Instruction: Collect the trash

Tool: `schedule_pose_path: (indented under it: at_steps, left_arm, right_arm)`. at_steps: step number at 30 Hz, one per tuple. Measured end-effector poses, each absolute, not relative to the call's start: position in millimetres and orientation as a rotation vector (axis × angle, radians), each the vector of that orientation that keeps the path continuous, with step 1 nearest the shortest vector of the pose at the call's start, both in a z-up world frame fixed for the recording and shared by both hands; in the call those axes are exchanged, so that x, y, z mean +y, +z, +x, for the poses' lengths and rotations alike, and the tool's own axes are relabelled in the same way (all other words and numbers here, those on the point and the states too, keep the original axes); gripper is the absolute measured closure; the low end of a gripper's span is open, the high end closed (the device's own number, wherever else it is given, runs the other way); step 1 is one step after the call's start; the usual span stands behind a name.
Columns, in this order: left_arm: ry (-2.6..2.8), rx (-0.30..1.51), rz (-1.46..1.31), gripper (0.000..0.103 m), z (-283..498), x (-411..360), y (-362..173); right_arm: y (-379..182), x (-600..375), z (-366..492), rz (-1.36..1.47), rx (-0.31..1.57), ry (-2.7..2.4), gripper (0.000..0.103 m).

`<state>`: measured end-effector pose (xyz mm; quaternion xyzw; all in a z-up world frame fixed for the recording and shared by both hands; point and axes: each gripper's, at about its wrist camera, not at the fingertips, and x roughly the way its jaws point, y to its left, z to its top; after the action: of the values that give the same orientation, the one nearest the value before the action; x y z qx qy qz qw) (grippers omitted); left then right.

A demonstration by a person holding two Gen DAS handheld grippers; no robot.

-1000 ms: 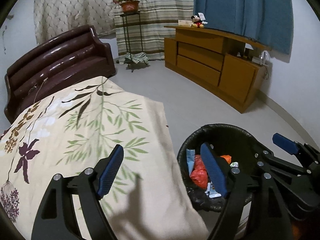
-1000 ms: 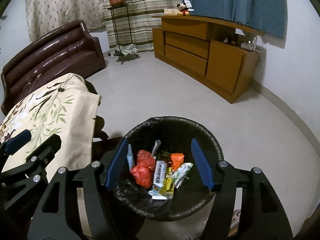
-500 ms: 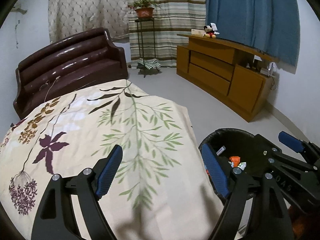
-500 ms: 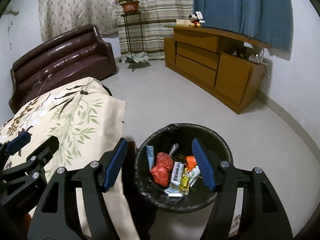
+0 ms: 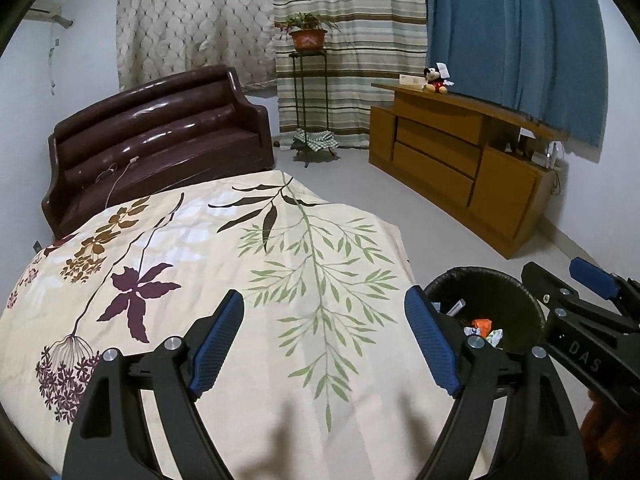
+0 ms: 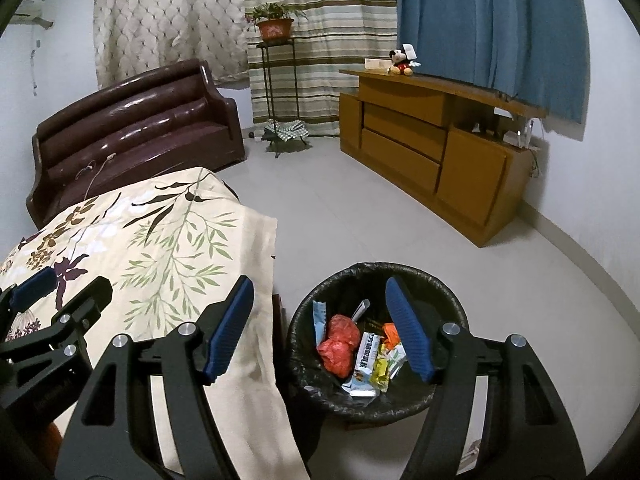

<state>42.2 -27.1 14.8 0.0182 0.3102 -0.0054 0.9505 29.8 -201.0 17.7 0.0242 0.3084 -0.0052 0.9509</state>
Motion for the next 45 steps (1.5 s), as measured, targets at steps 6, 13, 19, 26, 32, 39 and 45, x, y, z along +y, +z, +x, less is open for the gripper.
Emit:
schedule_pose_path:
  at_steps: [6,13,19,26,32,39,45]
  left_arm:
    - [-0.012,0.622,0.03,0.023,39.8,-24.3,17.2]
    - [-0.01,0.623,0.027,0.023,39.8,-22.9,18.1]
    - [-0.011,0.623,0.028,0.023,39.9,-22.5,17.8]
    - [-0.012,0.624,0.023,0.023,39.0,-21.1,17.9]
    - [-0.012,0.625,0.023,0.023,39.0,-21.0,17.7]
    - [-0.013,0.626,0.023,0.023,38.5,-20.8,17.6]
    - [-0.013,0.628,0.021,0.023,38.3,-20.8,17.3]
  right_arm:
    - [21.7,-198.3,26.3,0.039,0.615,-0.011,0.035]
    - [21.9,-197.7,25.8,0.036,0.613,-0.011,0.035]
    - [21.1,-197.9,25.7,0.038,0.613,-0.011,0.035]
    - [20.6,-197.8,25.5,0.037,0.613,-0.011,0.035]
    - [20.5,-197.6,25.4,0.036,0.612,-0.011,0.035]
    - [20.6,-197.2,25.0,0.037,0.613,-0.011,0.035]
    - [20.8,-196.7,24.8,0.036,0.613,-0.011,0.035]
